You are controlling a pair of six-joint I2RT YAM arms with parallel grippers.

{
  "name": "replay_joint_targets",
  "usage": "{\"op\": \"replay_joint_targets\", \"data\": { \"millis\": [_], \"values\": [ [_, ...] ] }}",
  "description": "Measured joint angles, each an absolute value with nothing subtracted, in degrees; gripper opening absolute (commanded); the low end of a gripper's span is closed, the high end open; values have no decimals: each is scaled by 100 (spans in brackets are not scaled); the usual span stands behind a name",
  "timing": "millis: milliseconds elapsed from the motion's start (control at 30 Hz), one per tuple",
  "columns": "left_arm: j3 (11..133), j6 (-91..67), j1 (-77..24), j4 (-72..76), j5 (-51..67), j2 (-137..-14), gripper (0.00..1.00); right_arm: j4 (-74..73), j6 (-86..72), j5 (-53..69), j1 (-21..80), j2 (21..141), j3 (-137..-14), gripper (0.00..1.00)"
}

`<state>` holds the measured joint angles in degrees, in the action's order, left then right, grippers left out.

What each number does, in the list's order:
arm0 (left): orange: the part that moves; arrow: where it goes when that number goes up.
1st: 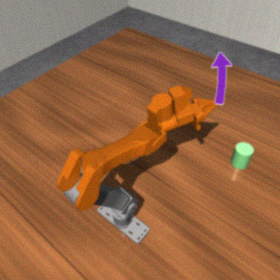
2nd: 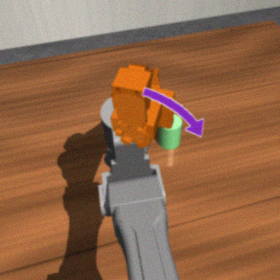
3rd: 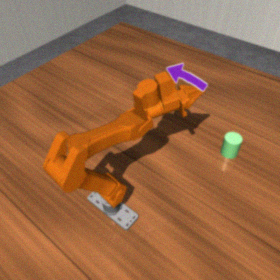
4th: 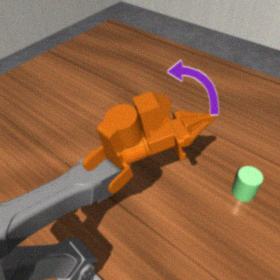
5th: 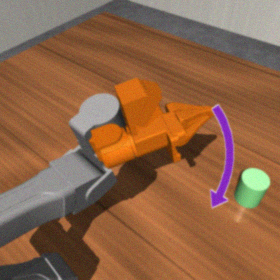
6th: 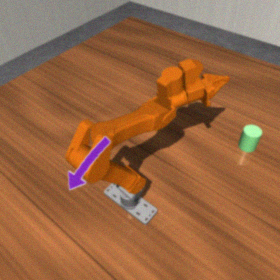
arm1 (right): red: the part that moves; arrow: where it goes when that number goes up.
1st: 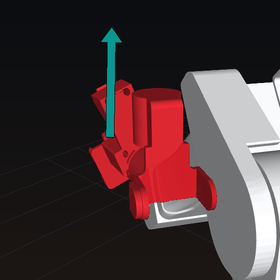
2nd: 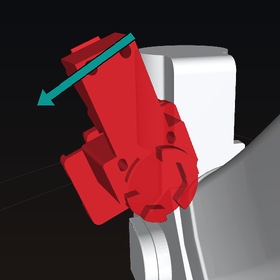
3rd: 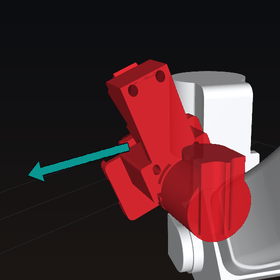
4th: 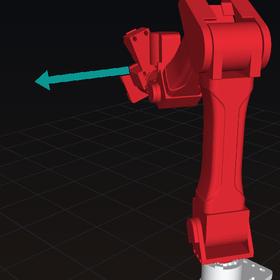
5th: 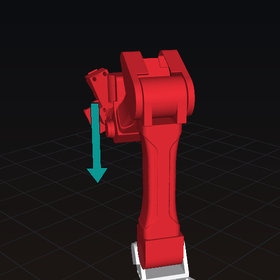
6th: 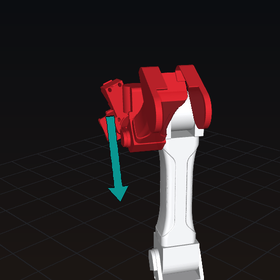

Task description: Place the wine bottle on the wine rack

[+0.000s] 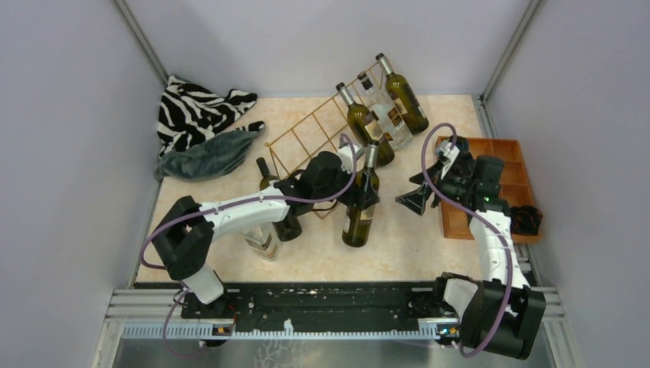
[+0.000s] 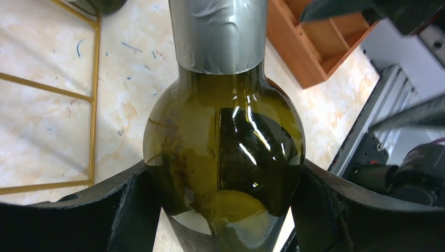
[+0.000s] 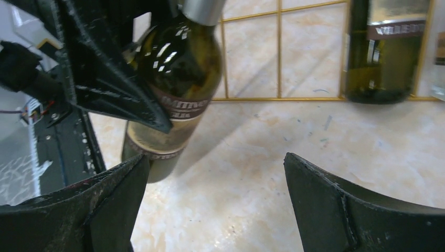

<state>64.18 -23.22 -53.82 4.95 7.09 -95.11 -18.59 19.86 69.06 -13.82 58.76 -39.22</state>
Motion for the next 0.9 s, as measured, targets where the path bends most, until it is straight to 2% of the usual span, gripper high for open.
{"op": "replay_joint_targets", "data": {
  "millis": [300,900],
  "values": [
    [6226,-2672,-5352,1507,580,-9502,0,-1796,1968,7210,-683,5994,-3896,98],
    [5804,-3509,-5352,3736,259,-9609,0,-497,751,7135,-222,6320,-3481,98]
  ]
}}
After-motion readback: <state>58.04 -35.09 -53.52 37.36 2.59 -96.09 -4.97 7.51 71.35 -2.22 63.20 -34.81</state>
